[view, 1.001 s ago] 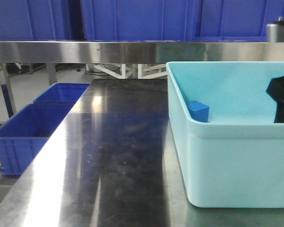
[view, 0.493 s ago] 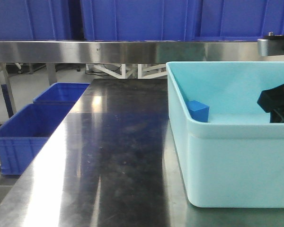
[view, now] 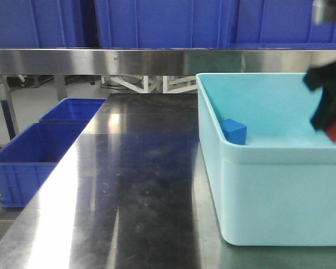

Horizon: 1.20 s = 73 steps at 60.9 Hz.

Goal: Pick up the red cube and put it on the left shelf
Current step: 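Close the right gripper on the red cube and lift it, then turn the base away from the table, holding the cube in the right gripper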

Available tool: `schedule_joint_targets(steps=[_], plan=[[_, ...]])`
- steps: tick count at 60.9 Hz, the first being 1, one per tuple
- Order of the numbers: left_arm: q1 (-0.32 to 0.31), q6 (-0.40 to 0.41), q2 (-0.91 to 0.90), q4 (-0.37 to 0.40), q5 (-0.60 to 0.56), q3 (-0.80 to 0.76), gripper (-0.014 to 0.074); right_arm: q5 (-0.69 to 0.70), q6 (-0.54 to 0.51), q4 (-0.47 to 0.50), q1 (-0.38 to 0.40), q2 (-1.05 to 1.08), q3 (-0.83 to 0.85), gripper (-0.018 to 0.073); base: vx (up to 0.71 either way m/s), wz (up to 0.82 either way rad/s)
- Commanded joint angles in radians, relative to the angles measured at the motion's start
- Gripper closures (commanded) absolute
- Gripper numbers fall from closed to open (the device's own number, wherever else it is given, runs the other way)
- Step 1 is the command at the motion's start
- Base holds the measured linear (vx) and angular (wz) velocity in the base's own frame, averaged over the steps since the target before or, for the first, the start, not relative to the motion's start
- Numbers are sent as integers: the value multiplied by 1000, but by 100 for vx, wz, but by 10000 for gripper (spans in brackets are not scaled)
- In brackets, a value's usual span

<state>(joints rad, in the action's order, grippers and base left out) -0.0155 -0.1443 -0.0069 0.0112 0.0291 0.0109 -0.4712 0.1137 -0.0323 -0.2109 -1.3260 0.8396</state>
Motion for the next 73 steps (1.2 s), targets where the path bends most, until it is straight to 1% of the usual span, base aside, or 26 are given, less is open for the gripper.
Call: schedule_joint_targets(steps=[1,7,14,24,31,40,49,73], plan=[[-5,-1,8,5,-90,22,491,157,-7,-12,0,130,34,502,0,0],[-5,-1,8,5,-90,22,491,222,-7,-13,7,216,33,502,0,0],[-5,-1,8,5,-90,22,491,280,-7,-13,45,343,27,502,0,0],[-5,-1,8,5,-90,22,491,312,-7,-13,120,491,-18,502,0,0],[-5,-1,8,5,-90,22,491,310,-8,-13,152,589,-85,502,0,0],[-5,-1,8,5,-90,22,491,310,-8,-13,161,737,-199,502,0,0],[-5,-1,8,5,-90,22,491,310,-8,-13,161,825,-278,502,0,0],[-5,-1,8,5,-90,22,491,302,-8,-13,161,853,-293,502,0,0]])
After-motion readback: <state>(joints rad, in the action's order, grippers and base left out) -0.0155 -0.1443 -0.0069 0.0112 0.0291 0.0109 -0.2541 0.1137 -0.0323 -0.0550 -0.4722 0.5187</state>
